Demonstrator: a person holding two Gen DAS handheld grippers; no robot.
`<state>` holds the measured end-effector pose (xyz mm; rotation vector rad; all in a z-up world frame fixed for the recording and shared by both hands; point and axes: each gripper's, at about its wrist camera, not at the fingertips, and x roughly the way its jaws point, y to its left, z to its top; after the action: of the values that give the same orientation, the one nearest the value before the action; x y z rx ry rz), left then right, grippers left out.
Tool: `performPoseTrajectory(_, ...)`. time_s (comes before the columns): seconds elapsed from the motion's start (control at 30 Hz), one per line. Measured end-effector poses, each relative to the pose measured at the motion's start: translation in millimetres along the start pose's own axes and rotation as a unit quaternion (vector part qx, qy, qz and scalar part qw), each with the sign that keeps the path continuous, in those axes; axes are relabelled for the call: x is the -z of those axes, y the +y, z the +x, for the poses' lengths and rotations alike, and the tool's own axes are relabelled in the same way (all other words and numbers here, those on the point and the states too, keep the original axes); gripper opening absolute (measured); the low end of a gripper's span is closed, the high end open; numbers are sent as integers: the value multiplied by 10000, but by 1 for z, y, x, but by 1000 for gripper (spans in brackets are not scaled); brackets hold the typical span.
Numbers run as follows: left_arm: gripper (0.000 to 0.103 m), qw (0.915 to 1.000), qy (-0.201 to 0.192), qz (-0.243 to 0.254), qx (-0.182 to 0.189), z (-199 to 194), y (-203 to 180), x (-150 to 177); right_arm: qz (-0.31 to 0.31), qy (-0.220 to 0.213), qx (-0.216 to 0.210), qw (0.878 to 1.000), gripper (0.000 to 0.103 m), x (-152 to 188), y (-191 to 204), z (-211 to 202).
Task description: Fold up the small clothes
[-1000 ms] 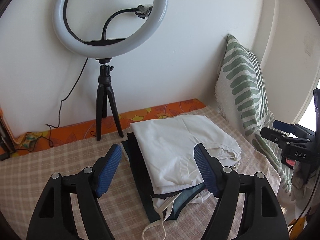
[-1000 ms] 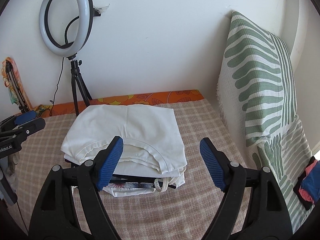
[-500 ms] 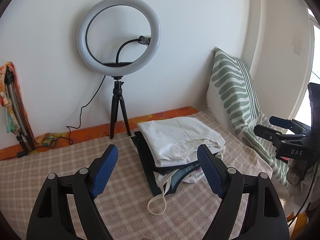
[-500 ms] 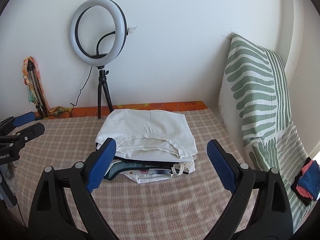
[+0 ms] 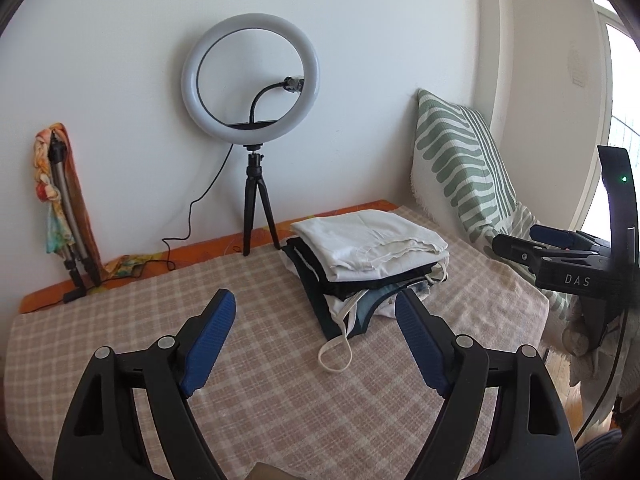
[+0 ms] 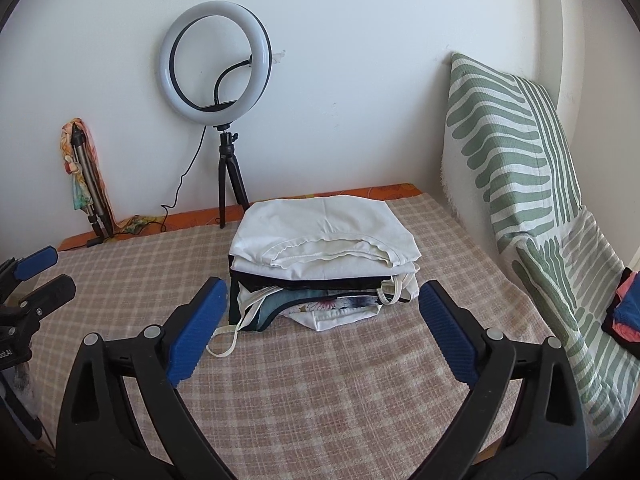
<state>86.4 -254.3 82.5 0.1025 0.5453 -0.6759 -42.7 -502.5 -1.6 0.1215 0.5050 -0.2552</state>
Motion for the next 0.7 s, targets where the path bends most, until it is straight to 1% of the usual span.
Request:
performPoseTrajectory(0.1, 82, 9999, 33, 98, -133, -5, 2, 18, 38, -61, 36, 10000, 99, 15, 7, -3)
performPoseTrajectory(0.23, 83, 9996, 238, 40, -132, -3, 7, 36, 76, -140, 75, 9998, 102, 32, 16, -3)
performPoseTrajectory(0.3, 83, 9994, 243, 97, -230, -3, 6, 43, 84, -189, 115, 9997, 102, 37, 19, -3)
performPoseTrajectory(0.37, 88, 9991, 197, 169, -322, -6, 4, 48, 48, -263, 166, 9995, 103, 40, 22, -3)
performPoseTrajectory(0.5, 89, 9988, 66, 248, -427, -12, 1, 48, 163, -411, 190, 9988, 103, 39, 22, -8)
performPoseTrajectory(0.6, 90, 9990, -71, 198, -390, -20, 2, 45, 300, -550, 179, 9979, 103, 37, 21, -14)
performPoseTrajectory(0.7, 90, 9991, -195, 115, -348, -33, 2, 41, 257, -622, 151, 9976, 103, 36, 23, -23)
